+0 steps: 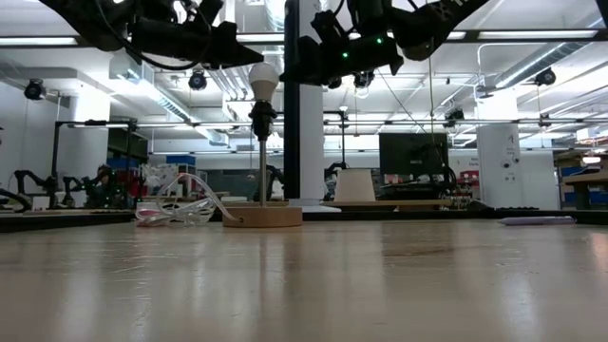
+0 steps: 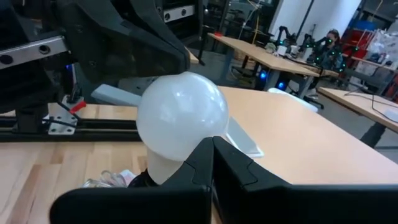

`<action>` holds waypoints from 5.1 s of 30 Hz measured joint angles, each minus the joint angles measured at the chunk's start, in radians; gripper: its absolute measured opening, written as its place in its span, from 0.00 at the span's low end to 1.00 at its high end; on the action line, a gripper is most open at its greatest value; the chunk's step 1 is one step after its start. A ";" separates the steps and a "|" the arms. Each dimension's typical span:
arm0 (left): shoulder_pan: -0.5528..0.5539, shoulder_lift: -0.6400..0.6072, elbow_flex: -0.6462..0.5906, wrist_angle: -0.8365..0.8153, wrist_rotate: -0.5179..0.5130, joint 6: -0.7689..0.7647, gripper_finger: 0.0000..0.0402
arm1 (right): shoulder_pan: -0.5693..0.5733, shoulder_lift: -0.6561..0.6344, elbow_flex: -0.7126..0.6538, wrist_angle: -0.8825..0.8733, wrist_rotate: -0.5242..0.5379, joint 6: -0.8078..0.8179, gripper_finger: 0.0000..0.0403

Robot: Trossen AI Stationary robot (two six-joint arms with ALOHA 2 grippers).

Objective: Screw lightbulb
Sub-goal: Insert the light bulb into the bulb socket

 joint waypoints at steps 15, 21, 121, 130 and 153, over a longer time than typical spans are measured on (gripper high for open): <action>-0.004 -0.069 -0.003 -0.039 -0.007 -0.119 0.00 | 0.024 -0.022 0.000 -0.068 0.034 -0.009 0.00; -0.010 -0.128 -0.003 -0.198 0.011 -0.148 0.00 | 0.009 -0.042 0.000 -0.075 0.101 -0.027 0.00; -0.008 -0.106 -0.006 -0.306 -0.130 -0.099 0.00 | 0.043 -0.016 0.001 -0.054 -0.015 -0.056 0.00; -0.009 -0.129 -0.006 -0.347 -0.131 -0.112 0.00 | 0.043 -0.045 0.001 -0.135 0.120 -0.083 0.00; -0.006 -0.097 -0.006 -0.295 -0.050 -0.102 0.00 | 0.020 -0.034 -0.001 -0.102 -0.011 -0.068 0.00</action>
